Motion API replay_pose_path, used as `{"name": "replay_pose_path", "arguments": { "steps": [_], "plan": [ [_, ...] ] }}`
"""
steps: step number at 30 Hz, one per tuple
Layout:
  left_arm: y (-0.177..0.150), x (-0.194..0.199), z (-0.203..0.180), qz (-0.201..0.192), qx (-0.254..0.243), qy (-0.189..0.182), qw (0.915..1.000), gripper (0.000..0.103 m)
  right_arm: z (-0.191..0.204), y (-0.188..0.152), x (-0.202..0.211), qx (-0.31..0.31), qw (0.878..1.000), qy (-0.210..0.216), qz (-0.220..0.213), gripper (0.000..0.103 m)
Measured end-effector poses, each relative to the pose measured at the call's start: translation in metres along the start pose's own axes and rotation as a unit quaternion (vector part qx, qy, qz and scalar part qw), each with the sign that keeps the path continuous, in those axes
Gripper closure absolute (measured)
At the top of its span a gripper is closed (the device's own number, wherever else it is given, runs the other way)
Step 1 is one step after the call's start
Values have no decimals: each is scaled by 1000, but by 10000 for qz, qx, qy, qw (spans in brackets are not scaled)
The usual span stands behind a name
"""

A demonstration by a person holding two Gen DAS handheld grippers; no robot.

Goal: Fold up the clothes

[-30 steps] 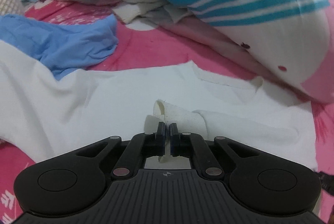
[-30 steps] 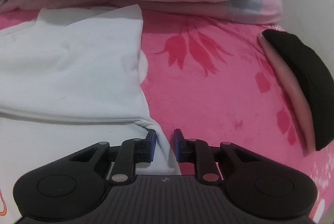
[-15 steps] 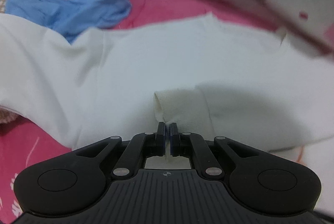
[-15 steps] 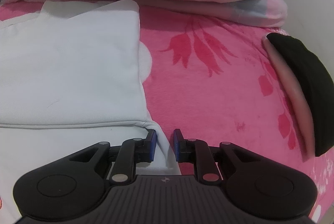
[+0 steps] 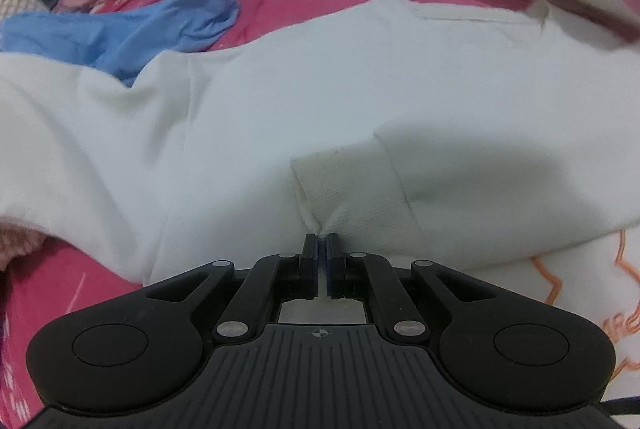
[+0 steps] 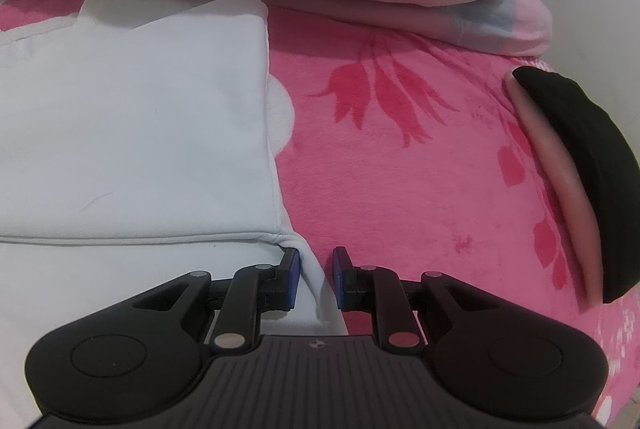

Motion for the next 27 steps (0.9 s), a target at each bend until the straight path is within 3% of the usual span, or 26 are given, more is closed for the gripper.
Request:
{"name": "replay_pose_path", "arguments": {
  "steps": [2,8,10,13,16,18,20,24,27],
  "plan": [
    [2,5,6,-13,74,14,10000,91,0,0,-1,1,10000,8,0,85],
    [19,24,45,-371,747,428,9956,91,-2,2,5,2,9999,128,-31,84],
    [31,28,45,-604,795,364,9943,91,-6,6,13,14,9996,271,-63,83],
    [48,25,23,-743,614,-34,9953,91,-19,21,35,-219,9980,502,-321,79],
    [53,16,-10,-672,306,-448,9963,91,-24,35,44,-570,9936,905,-364,79],
    [48,10,-27,-540,30,-470,9974,90,-20,39,43,-467,9928,1043,-372,79],
    [40,3,-36,-365,-134,-362,9986,90,-17,41,40,-347,9920,1157,-356,79],
    [29,-7,-35,-46,-139,-60,9999,89,-35,14,15,-232,9964,788,204,80],
    [29,-7,-36,-61,-218,61,9997,87,-55,34,23,-841,9908,1045,-153,80]
  ]
}}
Point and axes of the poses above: each gripper's, at about its wrist camera, not at the fingertips, and x roughly against the way its jaws point, z to its left, y to its top, the point moved 9 cm from there along -x, roughly the way its jaws point, and after that the axes turned 11 degrees about -z, right-handed, at the moved point
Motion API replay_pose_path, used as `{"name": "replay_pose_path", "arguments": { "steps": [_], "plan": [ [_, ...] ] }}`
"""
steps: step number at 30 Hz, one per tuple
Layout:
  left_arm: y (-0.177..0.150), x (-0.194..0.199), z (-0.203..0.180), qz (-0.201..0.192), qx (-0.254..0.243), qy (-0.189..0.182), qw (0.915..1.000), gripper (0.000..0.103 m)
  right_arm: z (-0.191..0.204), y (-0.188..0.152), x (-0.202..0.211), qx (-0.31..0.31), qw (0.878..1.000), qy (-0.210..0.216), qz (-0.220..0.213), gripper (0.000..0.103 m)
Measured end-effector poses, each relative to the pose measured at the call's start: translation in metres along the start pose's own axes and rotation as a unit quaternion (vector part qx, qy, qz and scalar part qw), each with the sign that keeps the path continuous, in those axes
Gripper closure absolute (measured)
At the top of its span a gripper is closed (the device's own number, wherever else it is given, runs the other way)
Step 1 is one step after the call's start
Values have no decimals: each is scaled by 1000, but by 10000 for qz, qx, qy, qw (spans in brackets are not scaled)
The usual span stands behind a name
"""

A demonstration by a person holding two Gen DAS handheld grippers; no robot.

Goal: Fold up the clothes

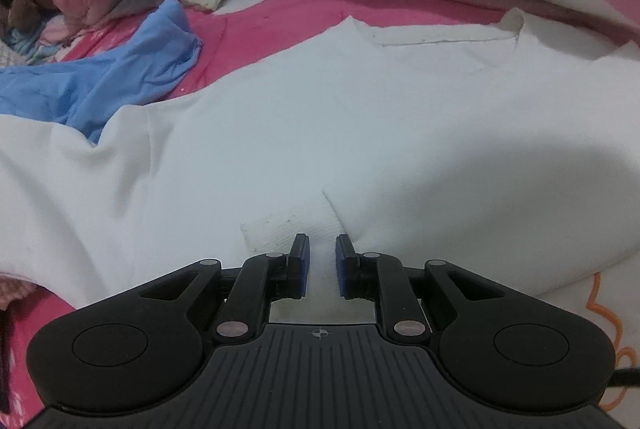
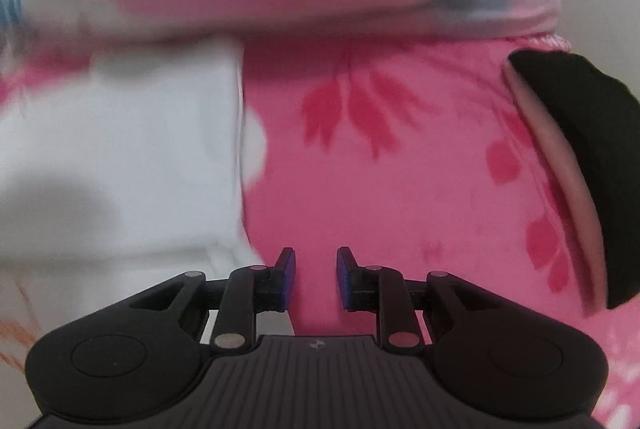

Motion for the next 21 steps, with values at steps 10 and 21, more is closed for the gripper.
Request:
{"name": "replay_pose_path", "arguments": {
  "steps": [10,21],
  "plan": [
    [-6,-1,-9,-210,-526,619,9965,85,57,77,-101,134,9843,1710,-415,91],
    [-10,-1,-6,-216,-394,817,9956,84,11,126,-138,-818,9839,1437,-670,103]
  ]
}}
Point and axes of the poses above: each gripper's, at about its wrist camera, not at the fingertips, and x roughly against the way its jaws point, z to its left, y to its top, the point moved 9 cm from there along -x, roughly the way its jaws point, and after that the axes turned 11 degrees about -z, right-handed, at the moved point
